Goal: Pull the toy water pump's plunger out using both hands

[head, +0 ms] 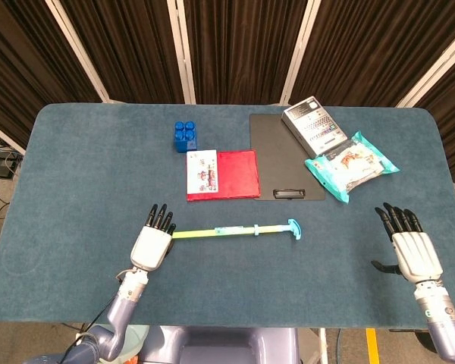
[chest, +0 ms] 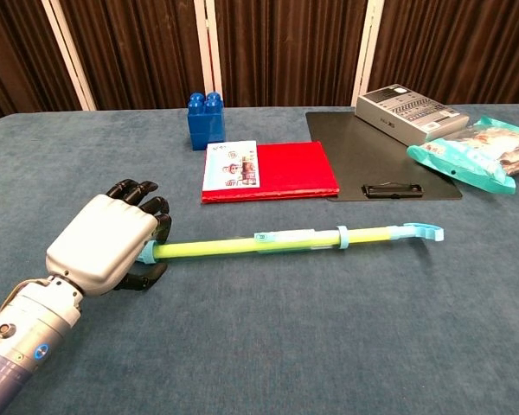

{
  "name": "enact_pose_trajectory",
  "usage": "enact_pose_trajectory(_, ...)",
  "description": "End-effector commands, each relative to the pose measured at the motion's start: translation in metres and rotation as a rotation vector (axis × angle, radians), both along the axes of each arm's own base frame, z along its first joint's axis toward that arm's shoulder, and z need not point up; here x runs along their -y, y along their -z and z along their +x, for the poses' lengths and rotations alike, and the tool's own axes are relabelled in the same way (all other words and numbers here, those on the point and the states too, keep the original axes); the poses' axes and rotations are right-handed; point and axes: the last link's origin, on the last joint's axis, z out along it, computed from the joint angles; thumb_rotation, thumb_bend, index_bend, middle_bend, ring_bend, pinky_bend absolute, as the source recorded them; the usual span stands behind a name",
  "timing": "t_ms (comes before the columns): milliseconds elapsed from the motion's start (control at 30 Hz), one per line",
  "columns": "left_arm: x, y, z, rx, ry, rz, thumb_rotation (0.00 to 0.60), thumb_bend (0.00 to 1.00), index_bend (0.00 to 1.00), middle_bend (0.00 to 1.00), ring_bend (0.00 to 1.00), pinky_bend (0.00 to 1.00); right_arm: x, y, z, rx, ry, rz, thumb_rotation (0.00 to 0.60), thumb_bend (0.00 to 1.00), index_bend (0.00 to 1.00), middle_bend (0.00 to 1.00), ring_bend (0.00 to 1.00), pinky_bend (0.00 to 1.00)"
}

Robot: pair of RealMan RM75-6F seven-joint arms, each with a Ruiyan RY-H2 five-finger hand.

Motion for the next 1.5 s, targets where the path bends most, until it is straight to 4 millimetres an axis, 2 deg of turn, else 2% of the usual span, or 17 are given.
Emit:
enact_pose_trajectory(33, 0.002, -0.002, 0.006, 0.032, 0.038, 0.013, 0.6, 0.49, 0.74, 0.28, 0.11, 0.14, -0.002, 0.003, 0.001, -0.003, -0.004, 0.01, 0.6, 0.0, 0.03, 0.0, 0.0, 0.06)
enact_pose_trajectory(167, 0.005, -0.004, 0.012, 0.081, 0.079, 0.007, 0.6, 0.49, 0.74, 0.3, 0.13, 0.14, -0.008, 0.015, 0.004, -0.02, -0.019, 0.032, 0.6, 0.0, 0.1, 0.0, 0.0, 0.06)
enact_pose_trajectory(333, 0.011, -0.008, 0.019, 0.151, 0.137, -0.012, 0.6, 0.49, 0.75, 0.31, 0.13, 0.14, -0.016, 0.041, 0.012, -0.057, -0.057, 0.062, 0.6, 0.03, 0.12, 0.0, 0.0, 0.06)
enact_pose_trajectory(533, 0.017, -0.006, 0.025, 0.187, 0.158, -0.042, 0.6, 0.48, 0.75, 0.31, 0.13, 0.14, -0.021, 0.074, 0.033, 0.004, -0.126, 0.086, 0.6, 0.05, 0.19, 0.0, 0.0, 0.06)
enact_pose_trajectory(700, 0.021, -0.004, 0.029, 0.212, 0.164, -0.076, 0.6, 0.48, 0.75, 0.3, 0.13, 0.14, -0.018, 0.096, 0.047, 0.047, -0.203, 0.09, 0.6, 0.07, 0.26, 0.0, 0.0, 0.06)
enact_pose_trajectory(800, 0.023, -0.003, 0.03, 0.222, 0.17, -0.091, 0.6, 0.48, 0.75, 0.3, 0.13, 0.14, -0.014, 0.108, 0.048, 0.076, -0.21, 0.096, 0.6, 0.09, 0.28, 0.01, 0.0, 0.07)
enact_pose_trajectory(1000, 0.023, -0.002, 0.03, 0.223, 0.171, -0.112, 0.6, 0.48, 0.75, 0.3, 0.13, 0.14, -0.008, 0.12, 0.052, 0.129, -0.208, 0.106, 0.6, 0.1, 0.3, 0.02, 0.0, 0.07)
enact_pose_trajectory(1267, 0.027, 0.0, 0.035, 0.243, 0.181, -0.131, 0.6, 0.48, 0.75, 0.31, 0.13, 0.14, 0.001, 0.133, 0.066, 0.164, -0.25, 0.109, 0.6, 0.13, 0.38, 0.05, 0.0, 0.08)
enact_pose_trajectory(1500, 0.028, 0.002, 0.039, 0.257, 0.183, -0.145, 0.6, 0.48, 0.75, 0.31, 0.13, 0.14, 0.012, 0.142, 0.06, 0.182, -0.236, 0.126, 0.6, 0.14, 0.39, 0.06, 0.0, 0.08)
